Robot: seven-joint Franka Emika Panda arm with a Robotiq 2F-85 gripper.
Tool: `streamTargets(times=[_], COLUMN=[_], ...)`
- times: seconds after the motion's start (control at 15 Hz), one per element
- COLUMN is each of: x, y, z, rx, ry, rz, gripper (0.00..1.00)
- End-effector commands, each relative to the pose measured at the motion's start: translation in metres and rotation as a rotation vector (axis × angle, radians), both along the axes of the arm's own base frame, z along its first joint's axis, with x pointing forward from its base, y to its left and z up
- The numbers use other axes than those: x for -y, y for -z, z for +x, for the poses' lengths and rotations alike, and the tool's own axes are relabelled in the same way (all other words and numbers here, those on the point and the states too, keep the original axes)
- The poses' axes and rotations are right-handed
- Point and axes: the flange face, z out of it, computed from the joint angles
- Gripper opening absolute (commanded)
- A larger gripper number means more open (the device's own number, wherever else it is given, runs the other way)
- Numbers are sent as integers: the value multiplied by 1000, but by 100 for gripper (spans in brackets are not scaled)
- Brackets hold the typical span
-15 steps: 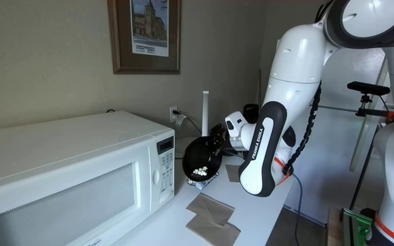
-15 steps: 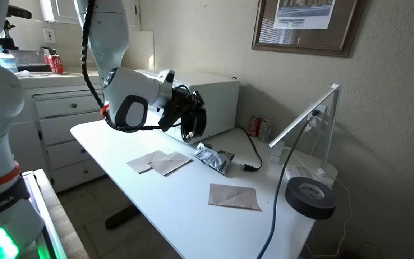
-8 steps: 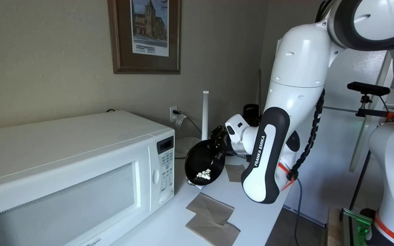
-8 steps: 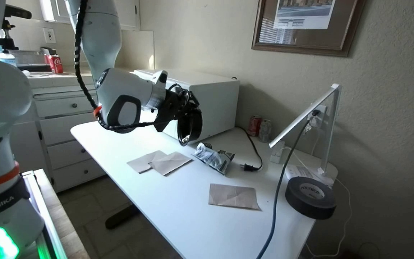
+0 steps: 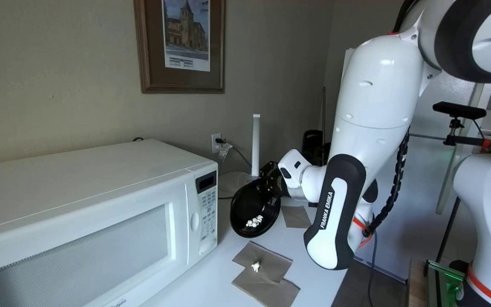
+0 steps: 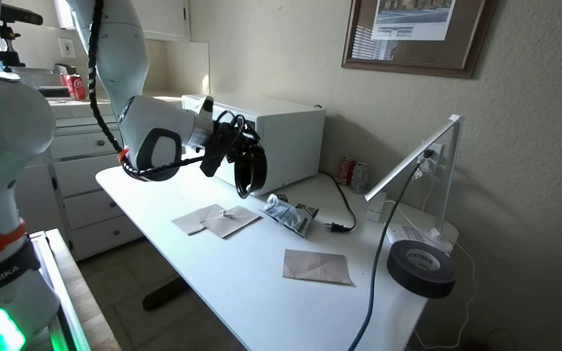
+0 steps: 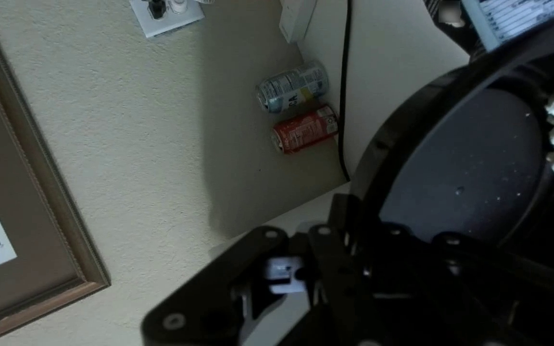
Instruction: Pour the contents of the black bowl onto the brown paper
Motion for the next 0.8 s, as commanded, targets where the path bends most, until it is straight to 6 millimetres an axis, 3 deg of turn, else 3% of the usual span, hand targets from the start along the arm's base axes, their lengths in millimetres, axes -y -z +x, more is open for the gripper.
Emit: streamTargets(times=[0.0,0.33,0.47,0.53,0.6,0.67,0.73], x=[1,-3,-6,-15,-6,-7,-17], y=[28,46,49,40,56,60,47], z=[-11,-17,-18,-13,-20,-21,-19], rx=[-10,-21,-11,39,-15,-19,39], ry=[30,27,24,0,34,31,5], rz=[-52,-40,-32,-42,-15,-18,-14], gripper=[2,2,2,2,2,2,2])
